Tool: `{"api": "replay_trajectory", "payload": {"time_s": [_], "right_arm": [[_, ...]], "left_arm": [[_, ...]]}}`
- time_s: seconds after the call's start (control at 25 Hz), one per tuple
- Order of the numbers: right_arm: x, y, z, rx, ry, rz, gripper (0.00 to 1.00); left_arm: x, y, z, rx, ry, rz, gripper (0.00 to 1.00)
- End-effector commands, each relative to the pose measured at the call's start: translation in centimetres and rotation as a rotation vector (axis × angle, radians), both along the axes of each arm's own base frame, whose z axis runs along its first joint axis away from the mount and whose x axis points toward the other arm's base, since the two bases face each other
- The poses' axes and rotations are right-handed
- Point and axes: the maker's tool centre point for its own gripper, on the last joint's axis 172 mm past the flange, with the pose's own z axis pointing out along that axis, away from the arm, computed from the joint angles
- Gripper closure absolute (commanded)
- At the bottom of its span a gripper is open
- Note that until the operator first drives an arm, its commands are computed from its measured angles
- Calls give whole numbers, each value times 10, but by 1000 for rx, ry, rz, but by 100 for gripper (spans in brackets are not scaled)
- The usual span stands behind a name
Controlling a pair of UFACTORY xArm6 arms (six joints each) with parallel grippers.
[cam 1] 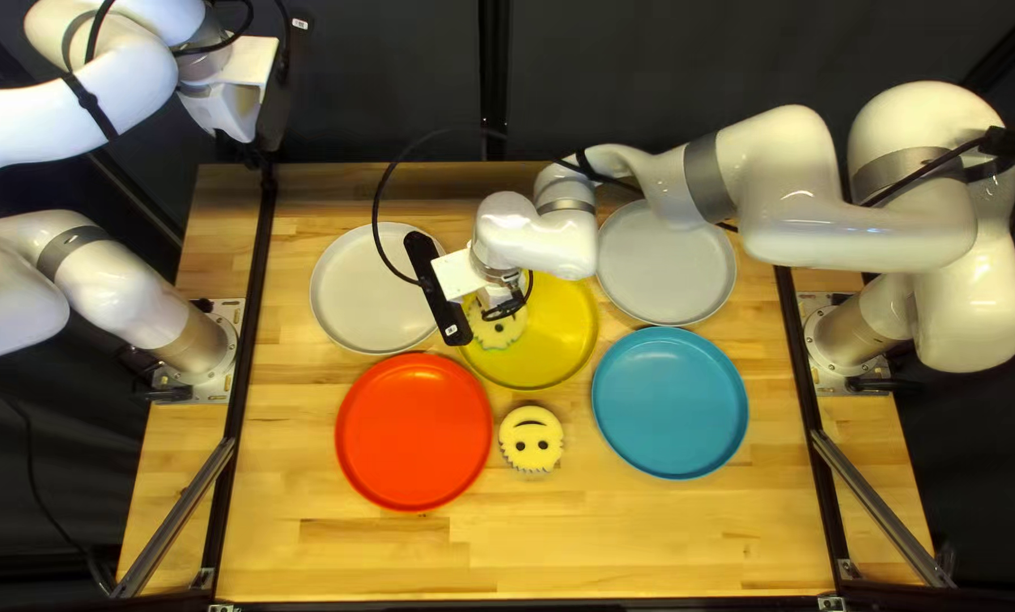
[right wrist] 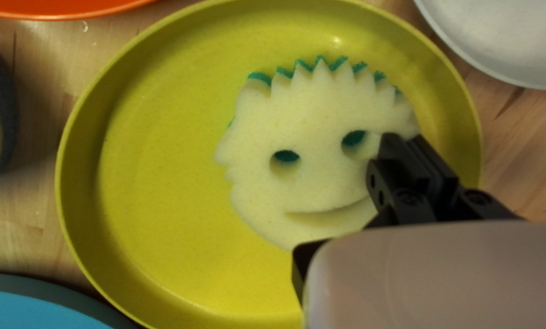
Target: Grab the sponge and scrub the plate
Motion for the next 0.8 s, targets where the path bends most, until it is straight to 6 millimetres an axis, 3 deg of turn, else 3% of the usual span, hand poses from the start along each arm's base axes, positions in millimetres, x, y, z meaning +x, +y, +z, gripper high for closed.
{"api": "replay_trajectory", "payload": {"time_s": [0.04, 0.2, 0.36, 0.52, 0.6, 0.8], "right_arm": [[-25, 18, 0, -4, -3, 1, 100], [-42, 29, -5, -1, 4, -5, 100], [-43, 19, -5, 6, 10, -22, 100], [-29, -15, -1, 17, 9, -43, 100], [-17, -41, 0, 27, 9, -54, 100], [-2, -76, -2, 45, 13, -76, 100]], "left_arm": [[0, 0, 0, 0, 0, 0, 0], [0, 0, 0, 0, 0, 0, 0], [0, 0, 0, 0, 0, 0, 0], [0, 0, 0, 0, 0, 0, 0], [0, 0, 0, 0, 0, 0, 0], [0, 0, 0, 0, 0, 0, 0]]}}
